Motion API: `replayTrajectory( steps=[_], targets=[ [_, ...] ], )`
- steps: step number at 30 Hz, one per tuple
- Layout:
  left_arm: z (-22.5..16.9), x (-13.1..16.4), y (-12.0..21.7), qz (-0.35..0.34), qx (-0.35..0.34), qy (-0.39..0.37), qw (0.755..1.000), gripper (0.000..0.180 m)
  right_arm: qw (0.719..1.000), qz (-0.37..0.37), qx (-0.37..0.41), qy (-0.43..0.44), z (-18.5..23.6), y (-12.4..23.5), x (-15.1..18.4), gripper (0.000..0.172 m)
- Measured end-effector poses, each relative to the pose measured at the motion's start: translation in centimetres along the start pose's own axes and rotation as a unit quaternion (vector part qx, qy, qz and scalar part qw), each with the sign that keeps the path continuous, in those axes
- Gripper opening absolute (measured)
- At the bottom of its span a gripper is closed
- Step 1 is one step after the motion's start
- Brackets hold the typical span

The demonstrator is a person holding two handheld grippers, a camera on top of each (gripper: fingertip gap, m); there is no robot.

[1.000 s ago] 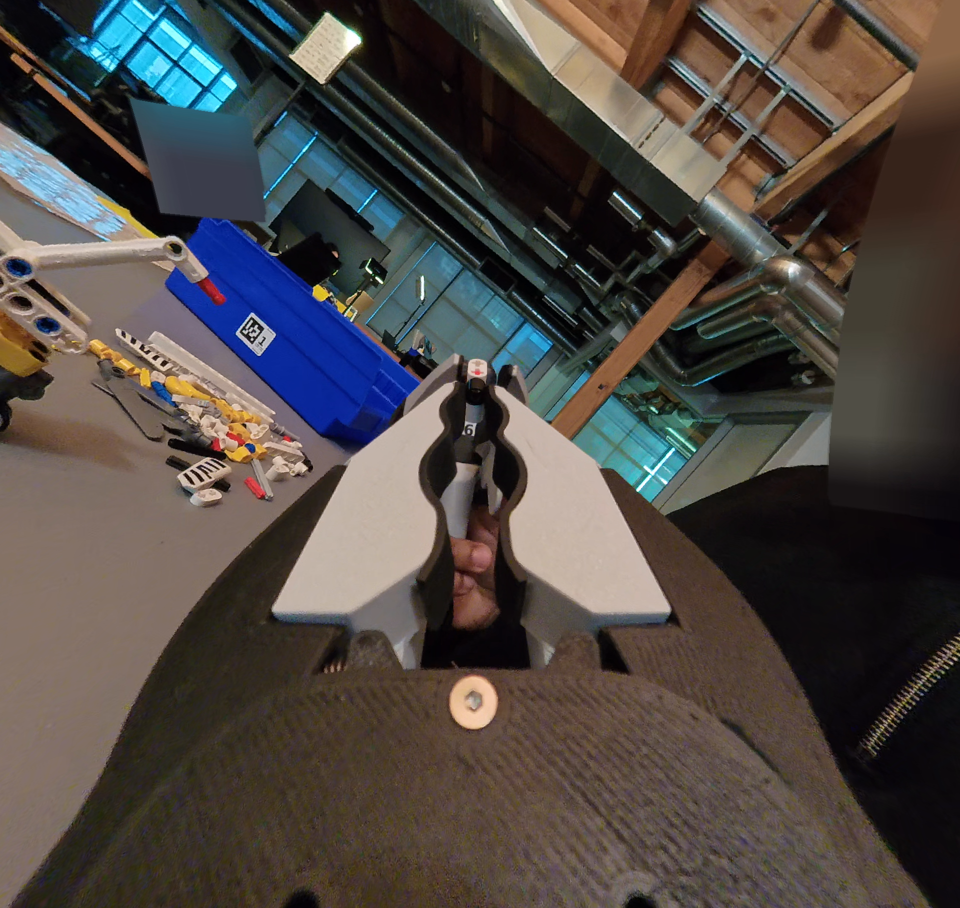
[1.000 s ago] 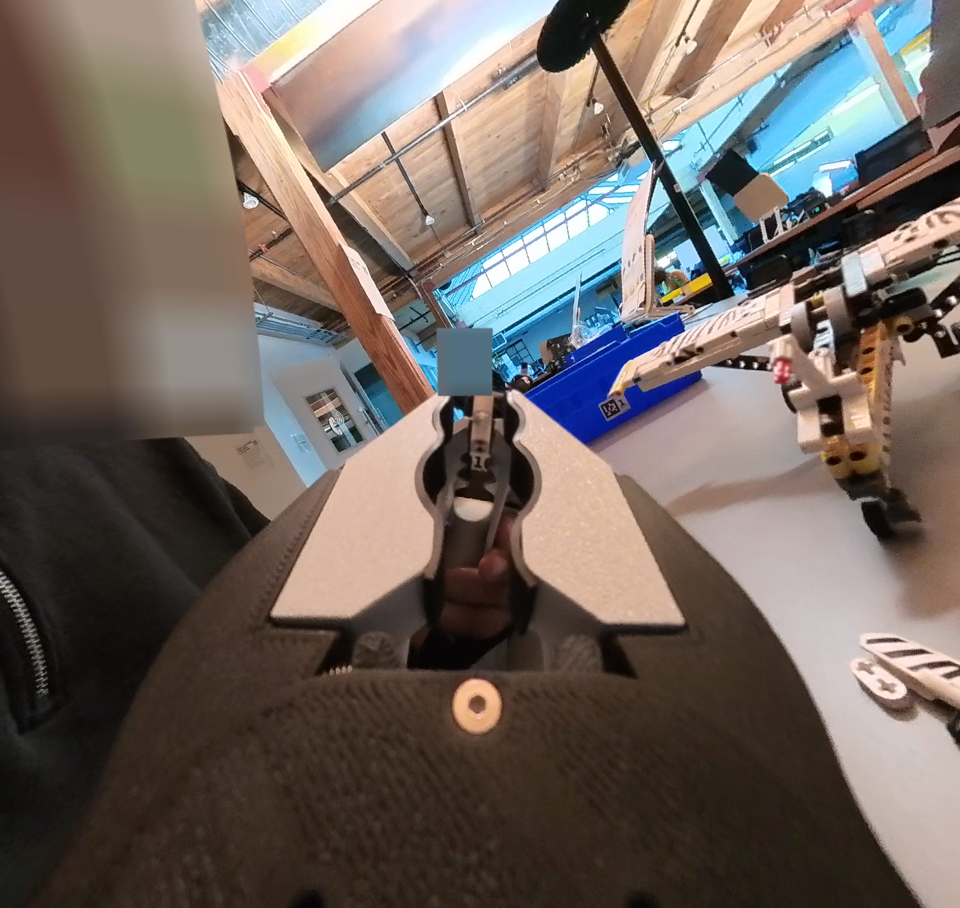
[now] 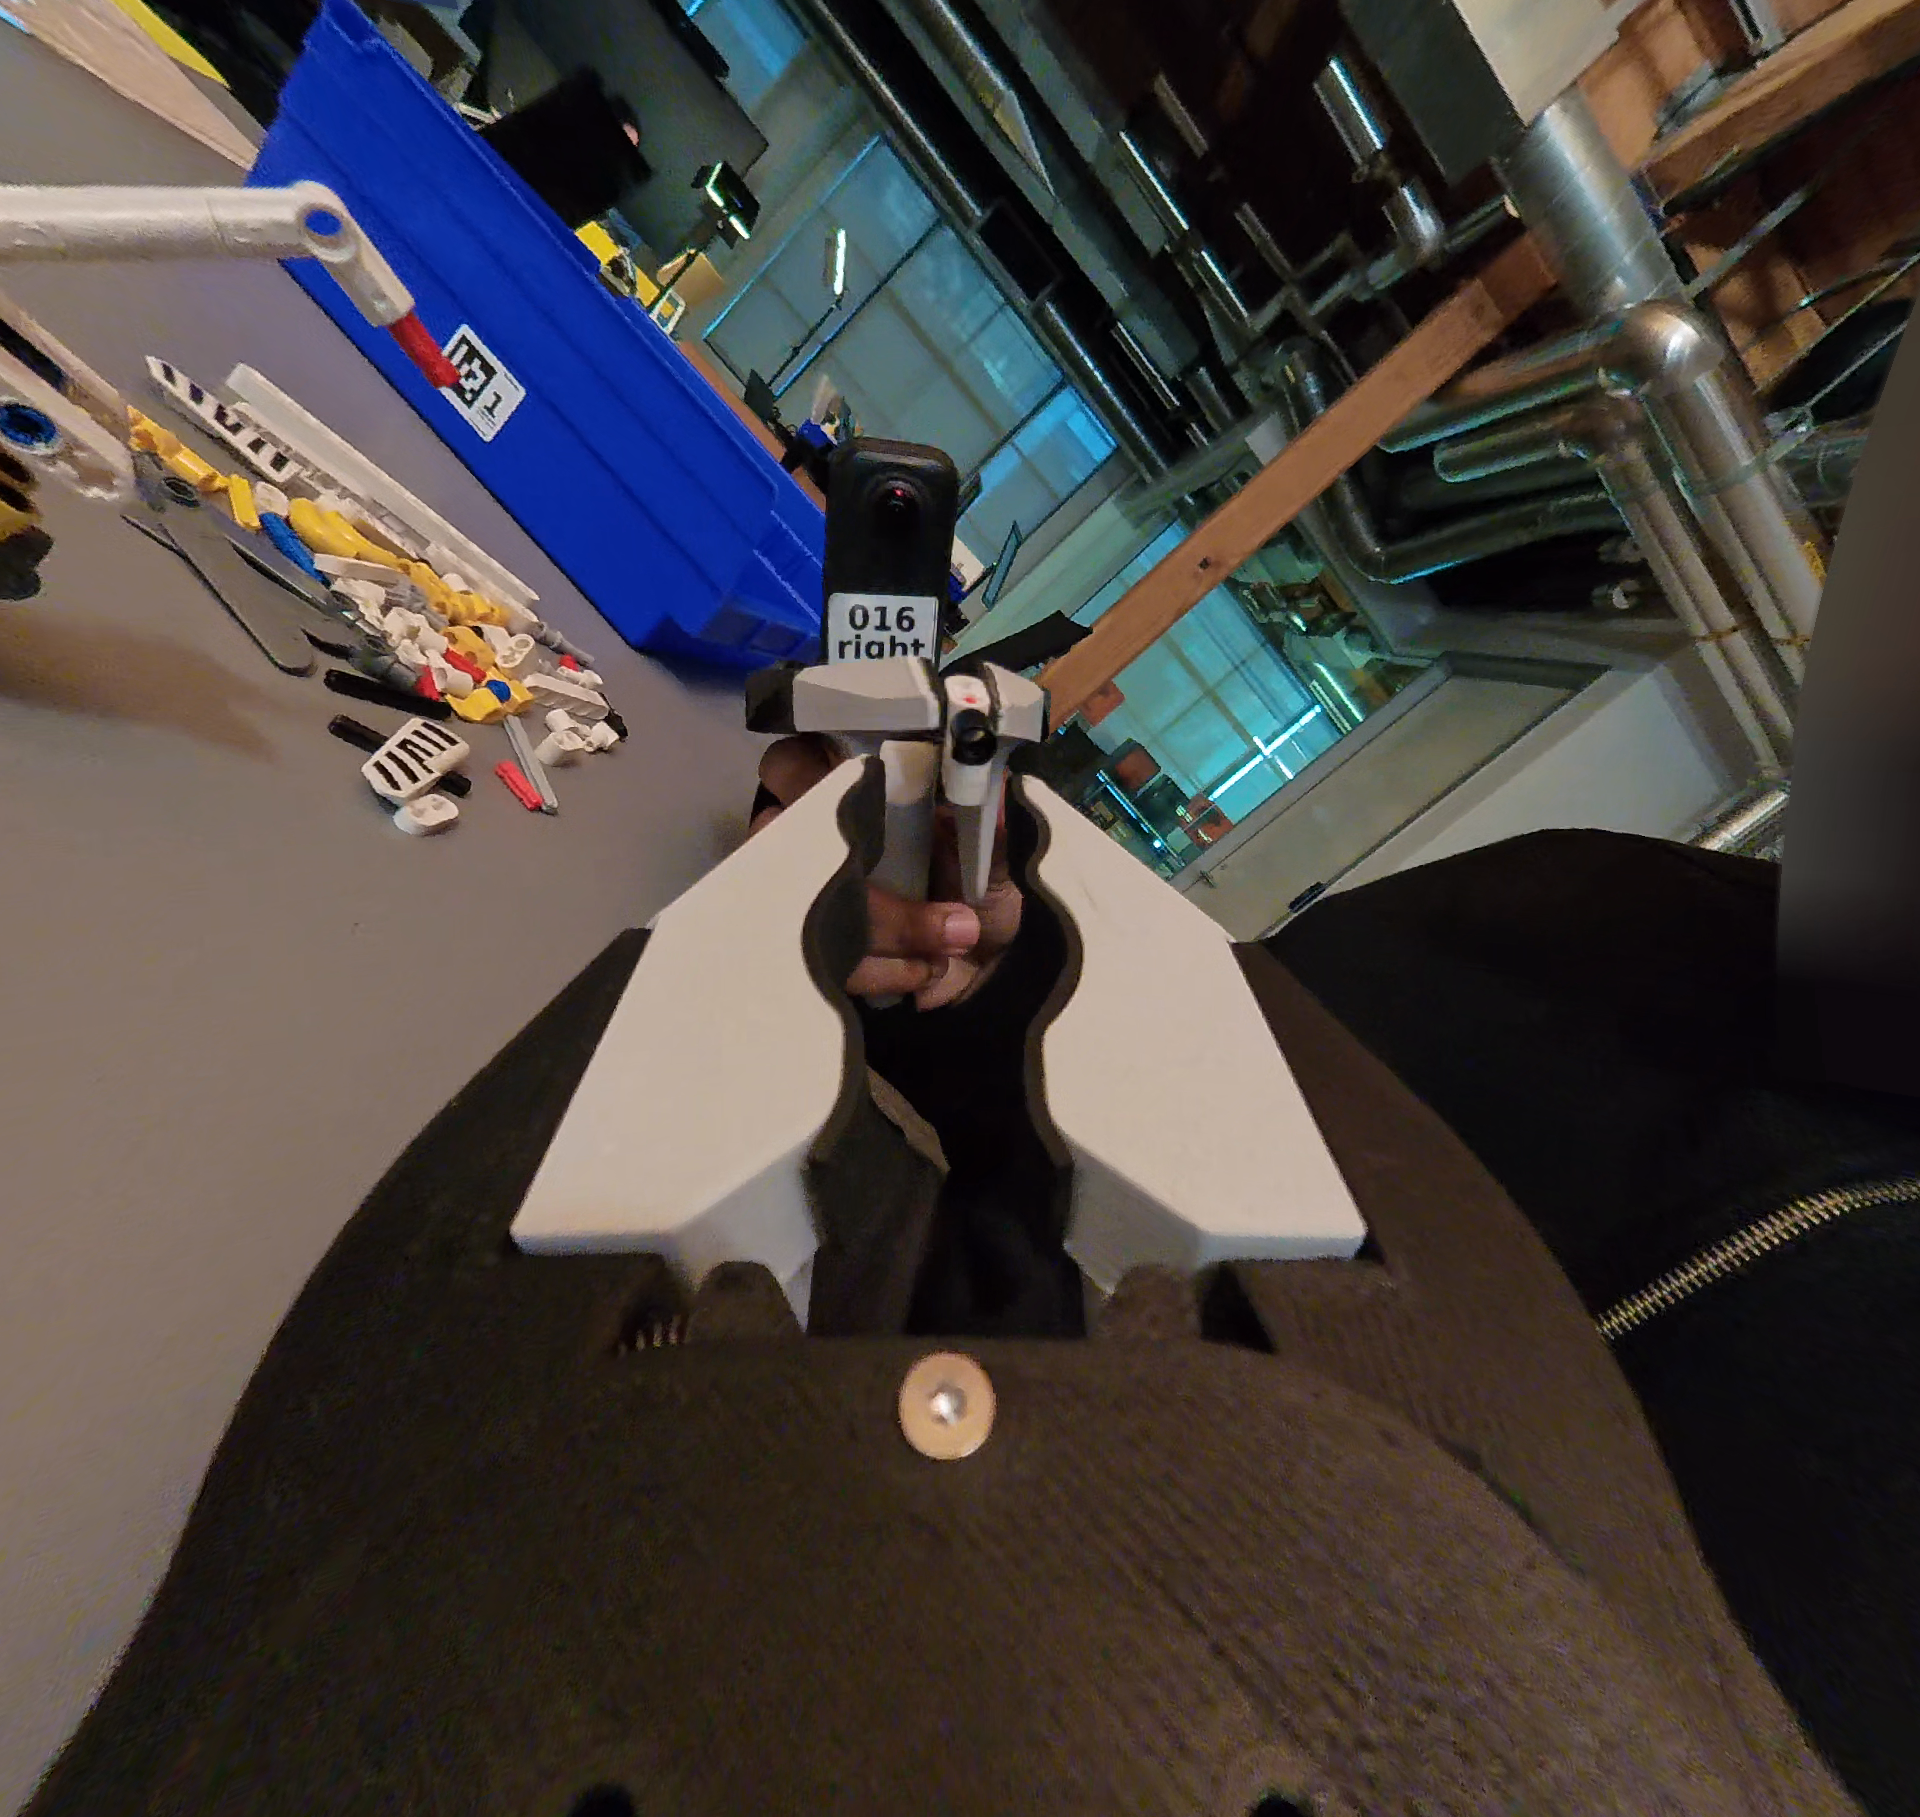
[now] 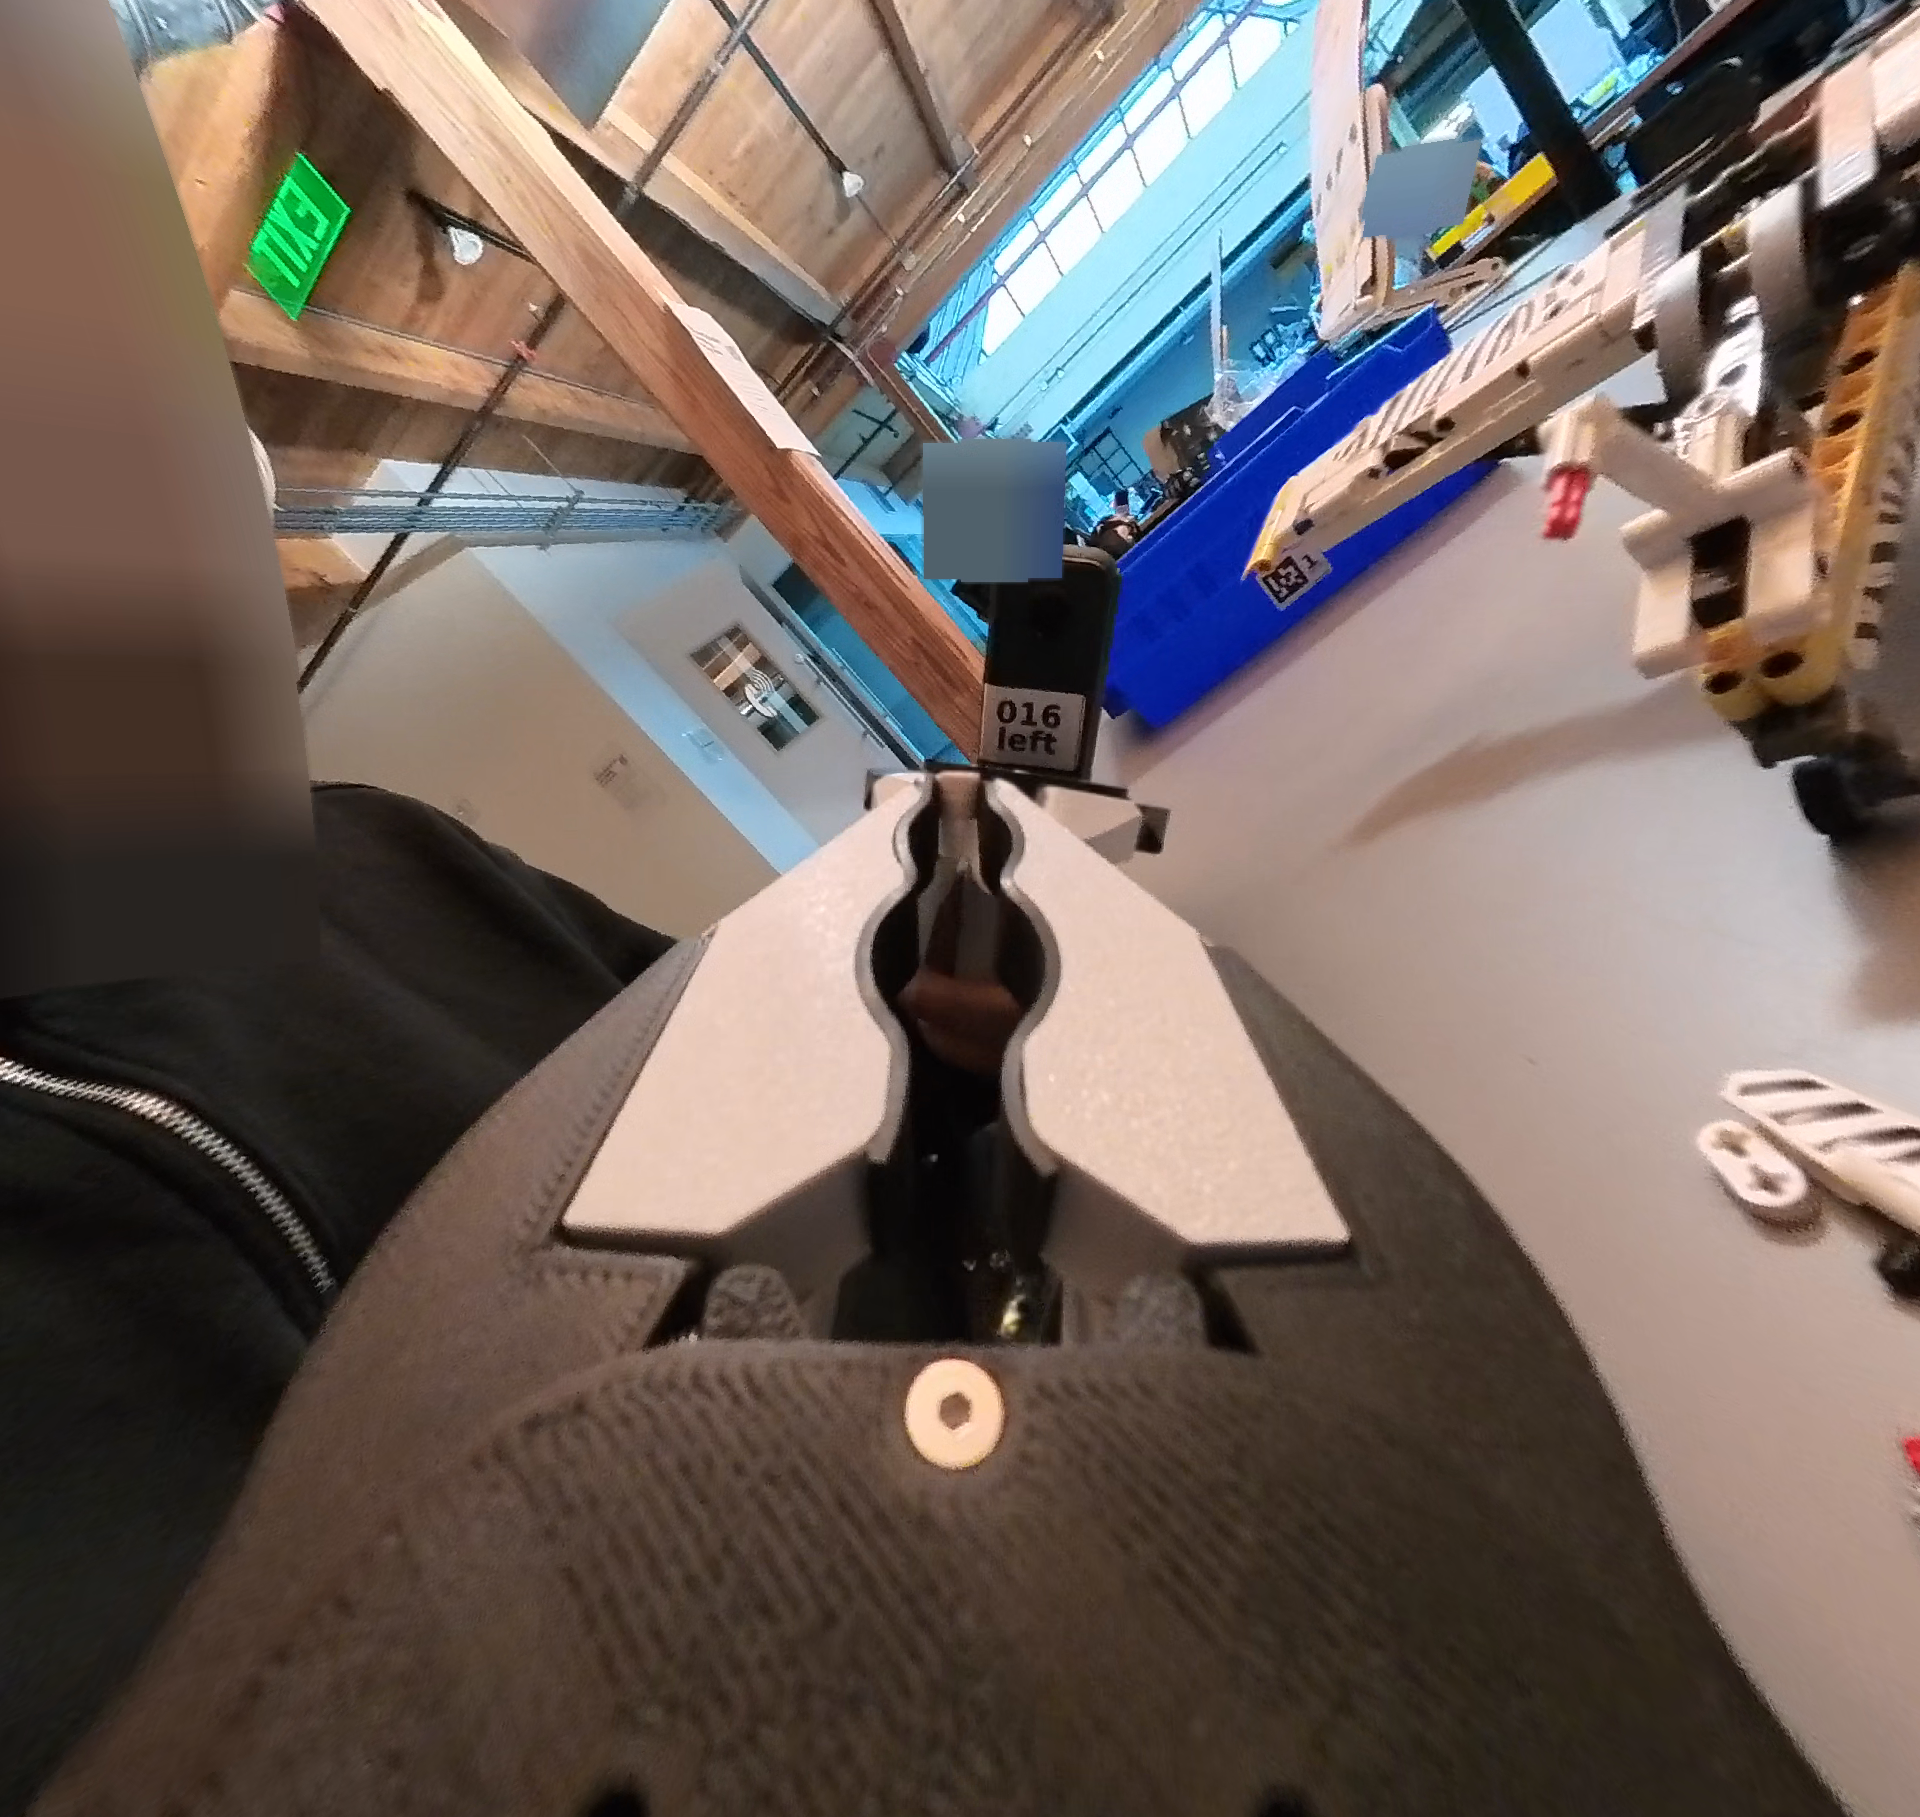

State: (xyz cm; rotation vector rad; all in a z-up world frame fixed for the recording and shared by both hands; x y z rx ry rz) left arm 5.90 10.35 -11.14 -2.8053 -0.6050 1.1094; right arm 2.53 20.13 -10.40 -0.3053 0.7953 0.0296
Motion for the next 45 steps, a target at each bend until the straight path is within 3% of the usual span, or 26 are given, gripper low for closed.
replayTrajectory(
  steps=[2, 8, 13, 18, 24, 26, 27, 29, 34, 45],
  targets=[
    [-0.2, 0.0, 0.0, -0.008, 0.009, -0.002, 1.0, 0.004, 1.0, 0.0, 0.008, 0.006, 0.0, -0.2, 0.1, 0.005],
    [-0.2, 0.0, 0.0, -0.006, 0.016, 0.007, 1.0, 0.003, 1.0, 0.01, 0.013, 0.017, 0.1, -0.1, 0.1, 0.007],
    [-0.2, 0.4, -0.2, 0.027, -0.014, -0.035, 0.999, 0.003, 0.998, 0.055, 0.023, 0.018, 0.1, -0.1, 0.6, 0.005],
    [-0.1, 0.4, -0.2, 0.03, -0.025, -0.042, 0.998, 0.004, 0.997, 0.053, 0.035, 0.036, 0.0, -0.1, 0.4, 0.005],
    [-0.5, 0.1, -0.2, 0.035, -0.037, -0.05, 0.997, 0.007, 0.999, -0.035, 0.033, 0.01, -0.1, -0.1, -0.3, 0.006],
    [-0.4, 3.0, -1.3, 0.144, -0.039, -0.076, 0.986, 0.007, 0.988, -0.146, 0.035, -0.028, -0.8, 2.9, -3.1, 0.004],
    [-0.8, 4.1, -2.1, 0.166, -0.047, -0.11, 0.979, 0.008, 0.99, -0.131, 0.056, -0.022, -1.3, 4.0, -3.6, 0.005],
    [-1.7, 4.2, -2.9, 0.14, -0.039, -0.122, 0.982, 0.008, 0.989, -0.099, 0.105, 0.034, -1.0, 4.8, -3.8, 0.005],
    [-0.7, 2.1, -1.7, 0.07, -0.038, -0.078, 0.994, 0.006, 0.992, -0.061, 0.083, 0.075, 0.6, 3.1, -3.3, 0.005],
    [-0.2, 0.6, -0.3, 0.002, -0.073, -0.101, 0.992, 0.005, 0.998, -0.041, 0.046, 0.001, -0.5, 2.2, -2.1, 0.005]
  ],
)
Point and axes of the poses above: each gripper's, where its closed fingertips meet, y back along the fingers, x out of its underside, z = x × y across the jaws, the point moved 6 cm from there along y, back along the fingers
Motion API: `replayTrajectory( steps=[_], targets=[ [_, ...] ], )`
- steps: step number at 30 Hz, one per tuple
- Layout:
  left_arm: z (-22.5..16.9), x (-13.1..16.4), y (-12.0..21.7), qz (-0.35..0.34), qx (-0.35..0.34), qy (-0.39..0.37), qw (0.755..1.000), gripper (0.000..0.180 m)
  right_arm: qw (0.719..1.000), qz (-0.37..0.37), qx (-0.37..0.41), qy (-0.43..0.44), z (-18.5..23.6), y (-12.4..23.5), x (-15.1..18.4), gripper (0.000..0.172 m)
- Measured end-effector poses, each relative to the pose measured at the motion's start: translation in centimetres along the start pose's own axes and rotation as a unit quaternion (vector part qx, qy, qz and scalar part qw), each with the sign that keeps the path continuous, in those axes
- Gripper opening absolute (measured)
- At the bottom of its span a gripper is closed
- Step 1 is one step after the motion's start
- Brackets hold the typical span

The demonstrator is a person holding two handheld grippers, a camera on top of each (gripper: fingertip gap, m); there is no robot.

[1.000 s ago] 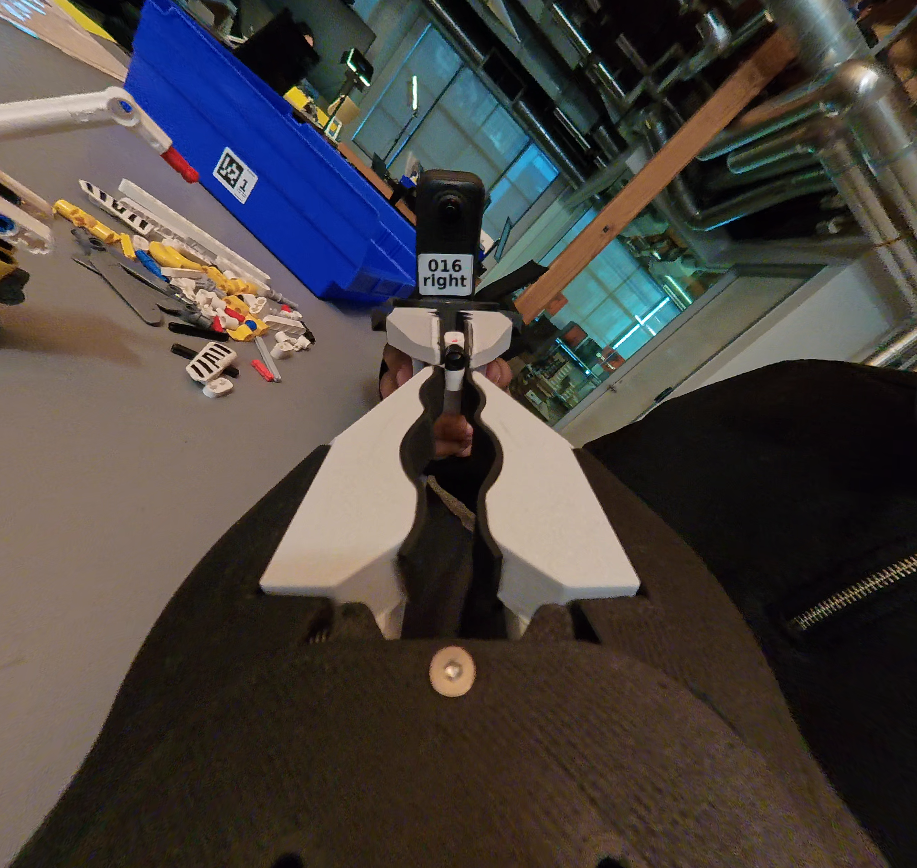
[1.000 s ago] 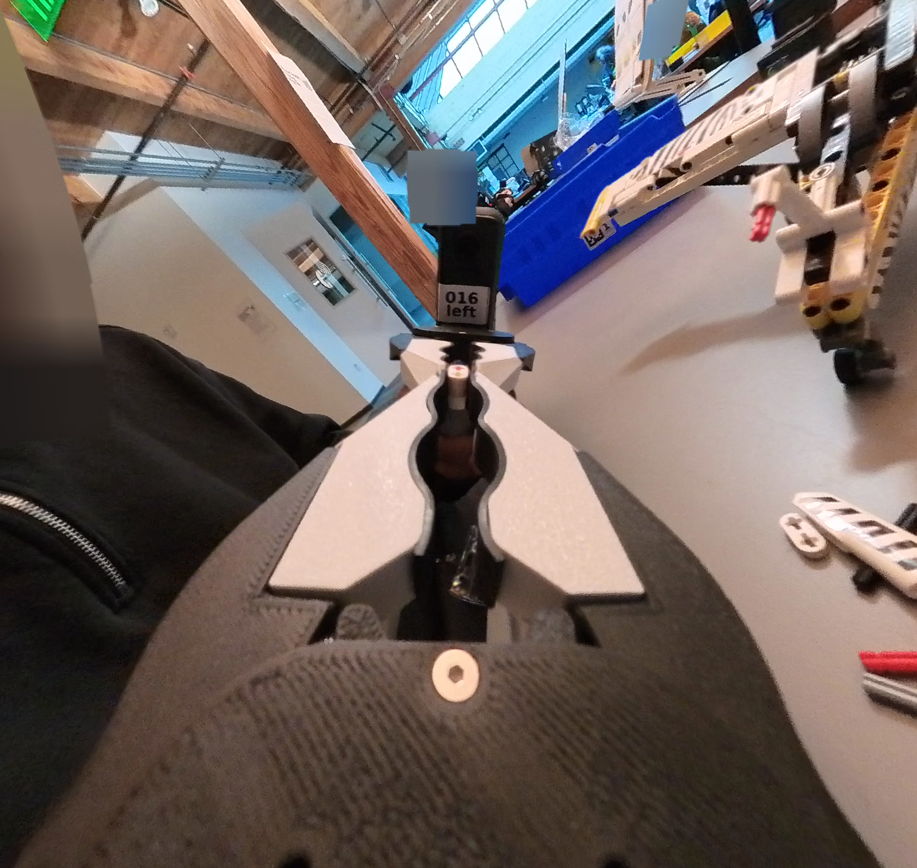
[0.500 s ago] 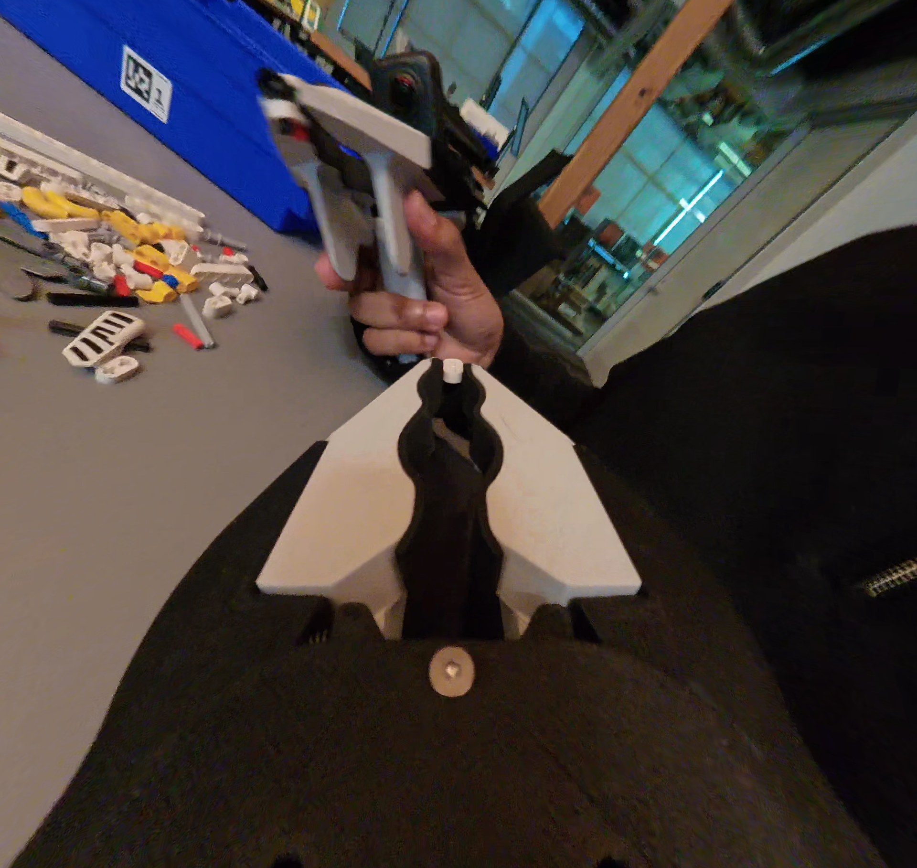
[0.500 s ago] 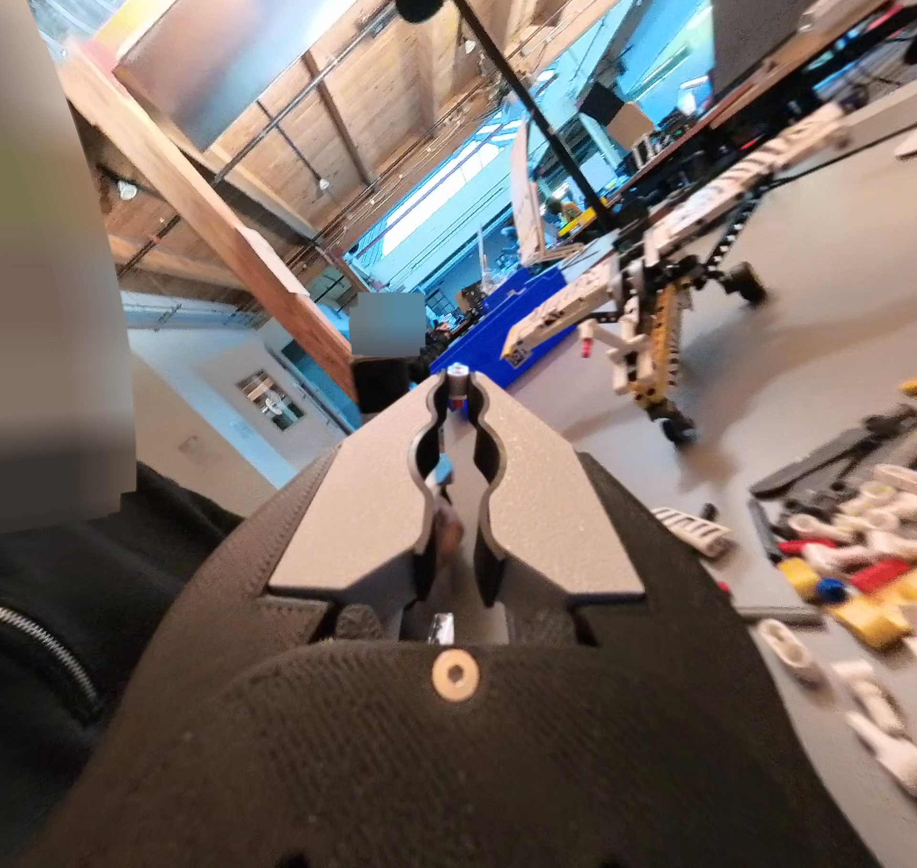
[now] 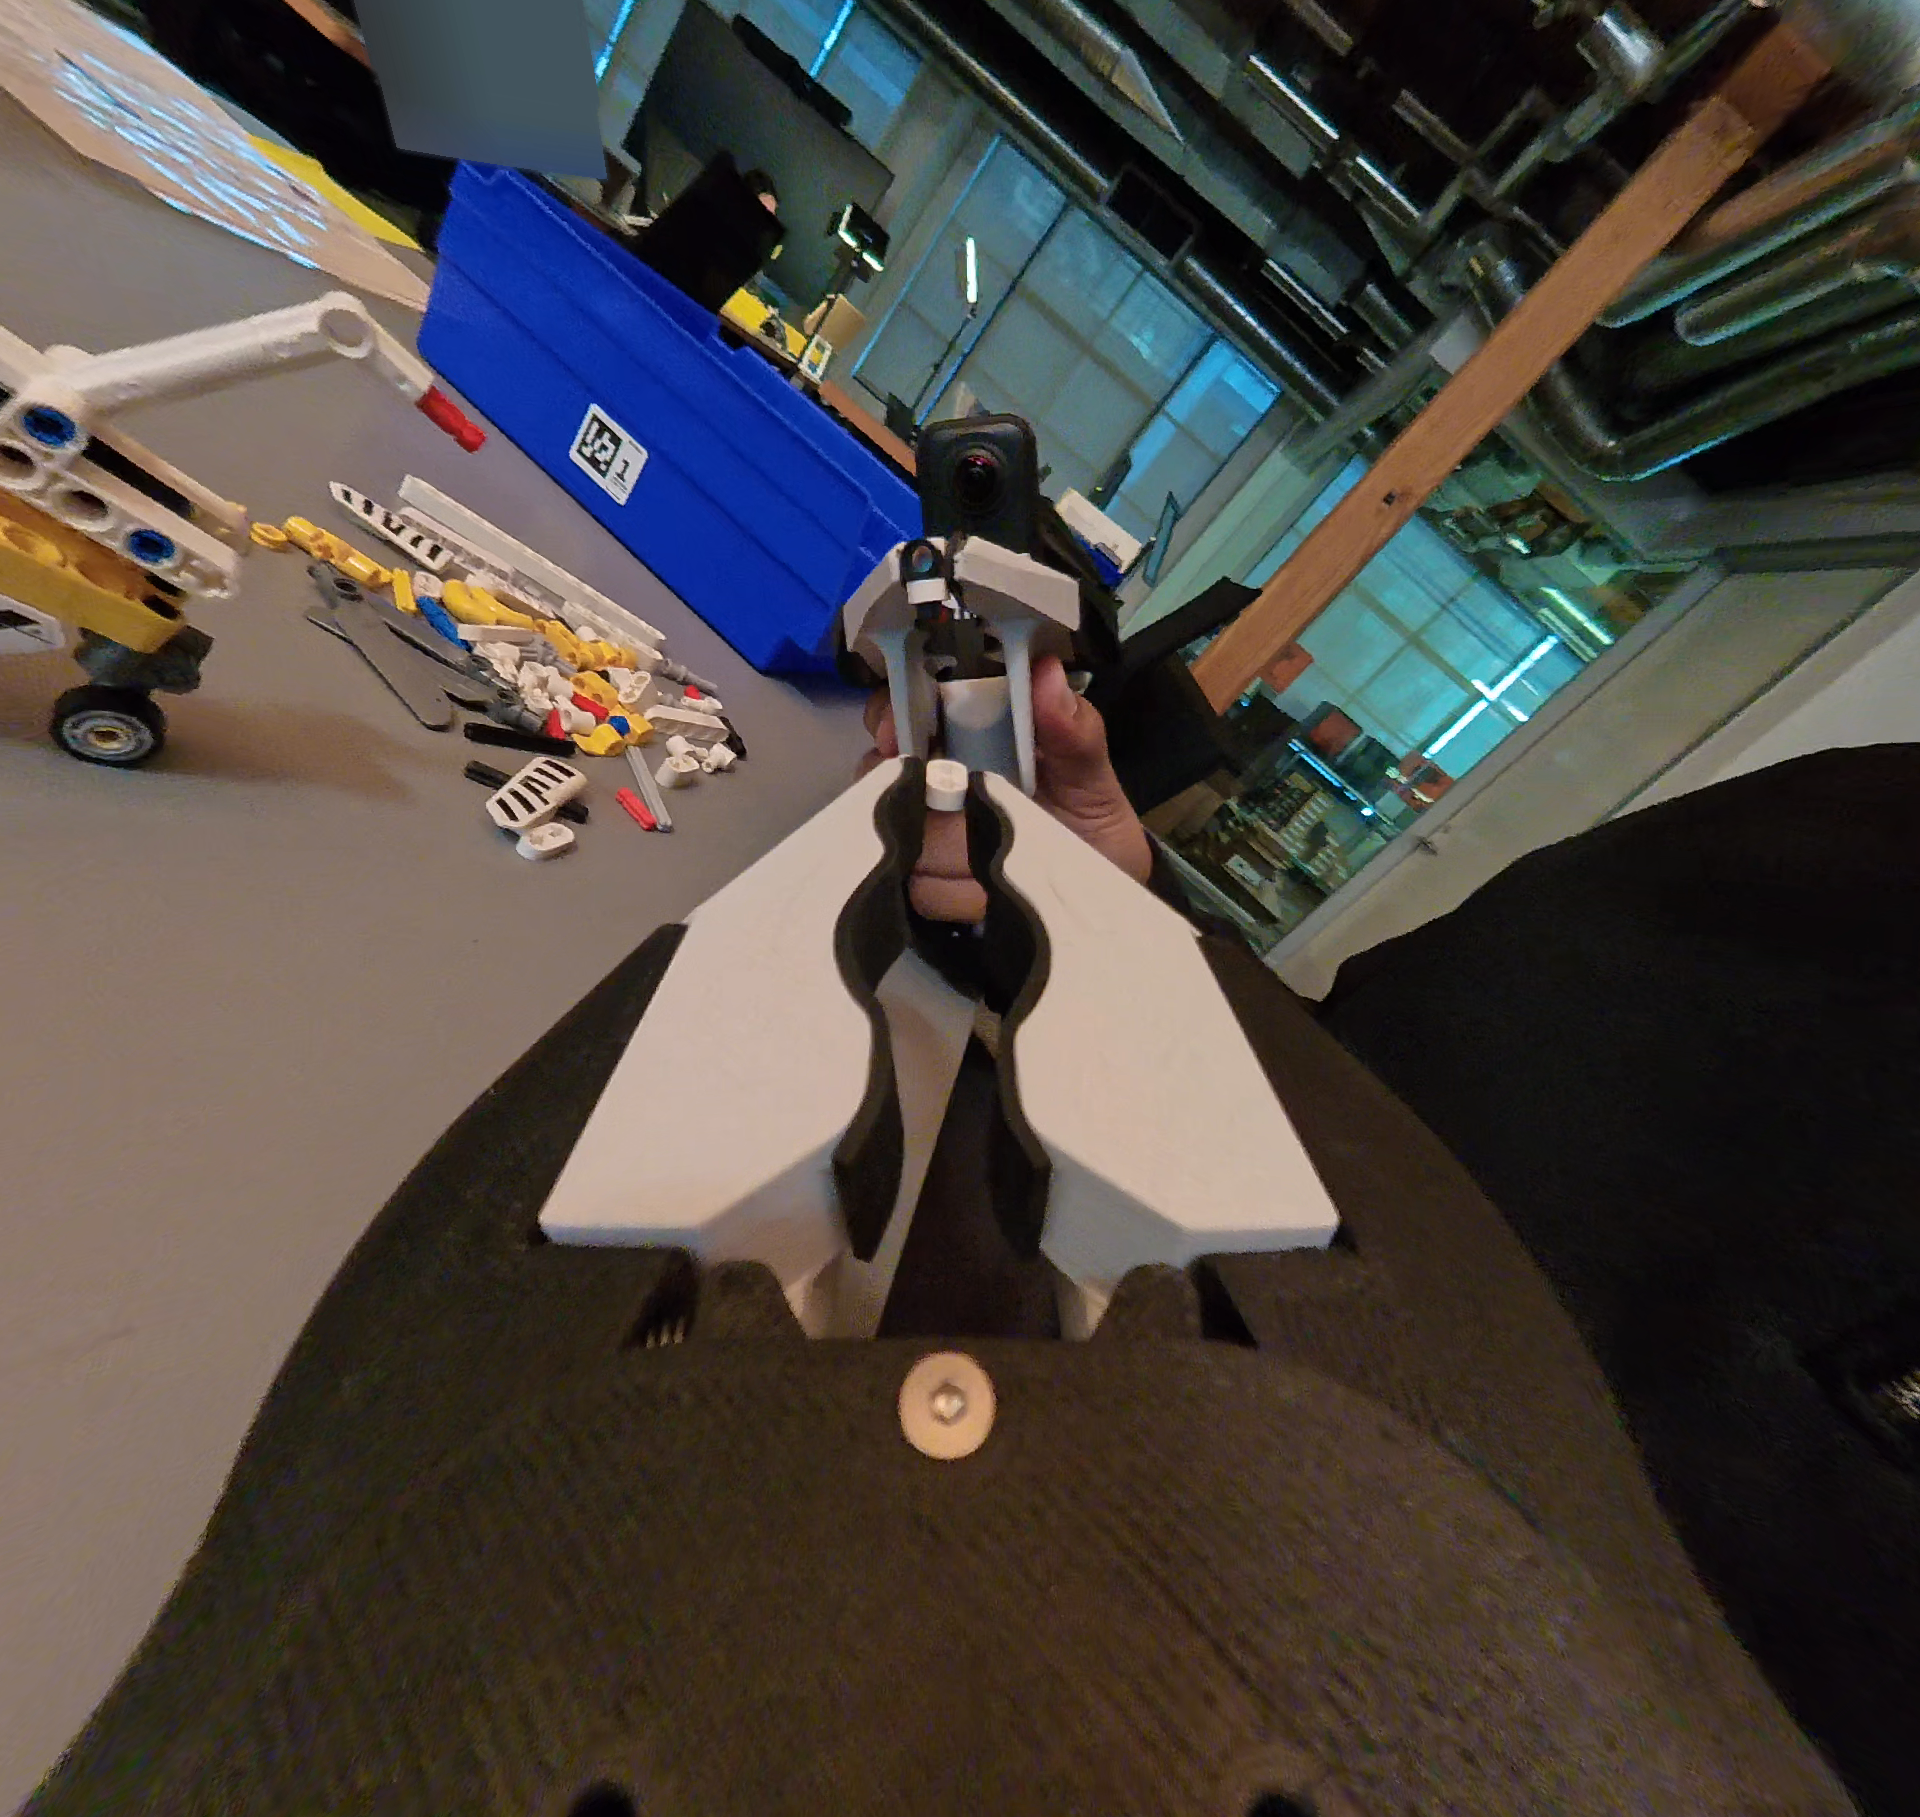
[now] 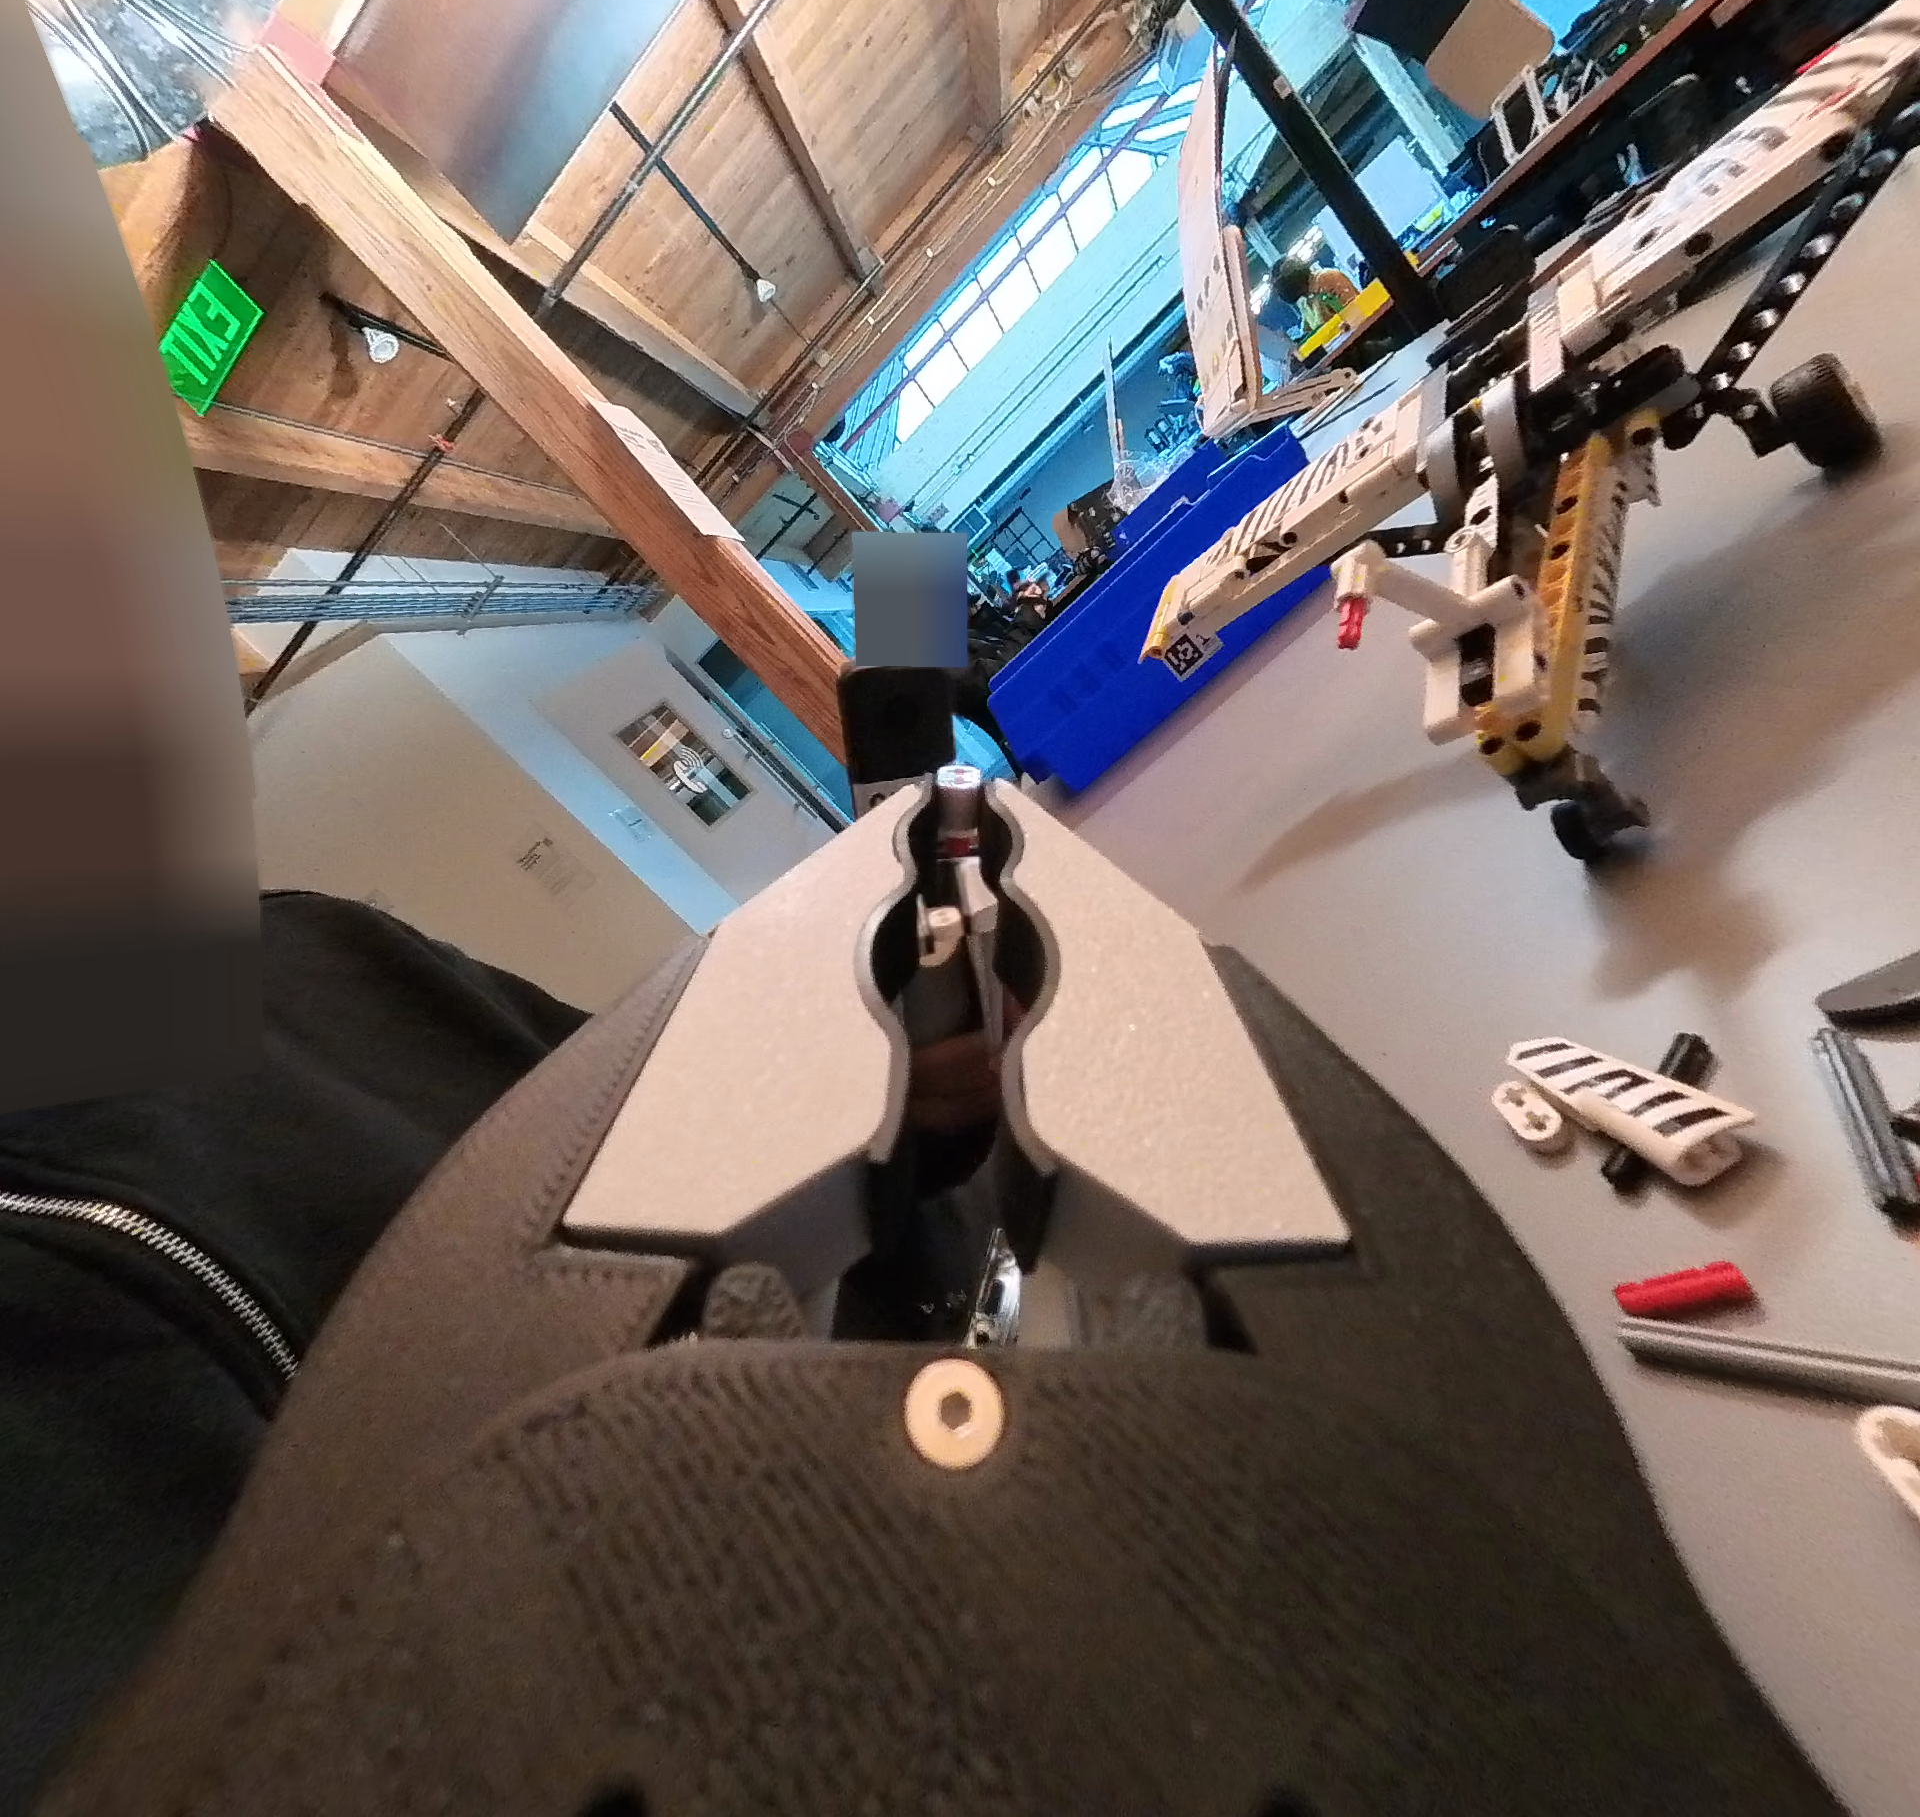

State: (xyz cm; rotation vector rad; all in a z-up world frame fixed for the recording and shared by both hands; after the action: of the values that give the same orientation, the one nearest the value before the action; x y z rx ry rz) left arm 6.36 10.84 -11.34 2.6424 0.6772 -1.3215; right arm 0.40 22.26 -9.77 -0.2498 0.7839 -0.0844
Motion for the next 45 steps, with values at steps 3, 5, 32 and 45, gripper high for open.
replayTrajectory(
  steps=[3, 5, 32, 45],
  targets=[
    [0.0, 0.0, 0.0, -0.001, -0.017, -0.032, 0.999, 0.004, 1.0, 0.001, -0.002, 0.001, -0.1, 0.0, 0.1, 0.005],
    [-0.2, 0.0, 0.0, -0.009, -0.027, -0.064, 0.998, 0.004, 1.0, 0.004, -0.002, 0.003, -0.1, 0.0, 0.1, 0.005],
    [-0.6, -0.4, -0.1, -0.073, 0.129, 0.146, 0.978, 0.002, 0.992, -0.092, -0.018, 0.083, 0.2, 2.6, -1.6, 0.004],
    [-0.9, -0.4, -0.5, -0.061, 0.107, 0.104, 0.987, 0.001, 0.991, -0.105, -0.018, 0.086, 0.3, 2.9, -1.7, 0.004]
  ],
)
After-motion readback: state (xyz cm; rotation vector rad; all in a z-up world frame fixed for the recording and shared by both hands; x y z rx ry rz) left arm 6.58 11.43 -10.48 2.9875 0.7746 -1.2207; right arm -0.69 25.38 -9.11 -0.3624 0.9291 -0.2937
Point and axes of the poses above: each gripper's, where its closed fingertips meet, y back along the fingers, x out of its underside, z = x × y across the jaws, the point moved 6 cm from there along y, back along the fingers
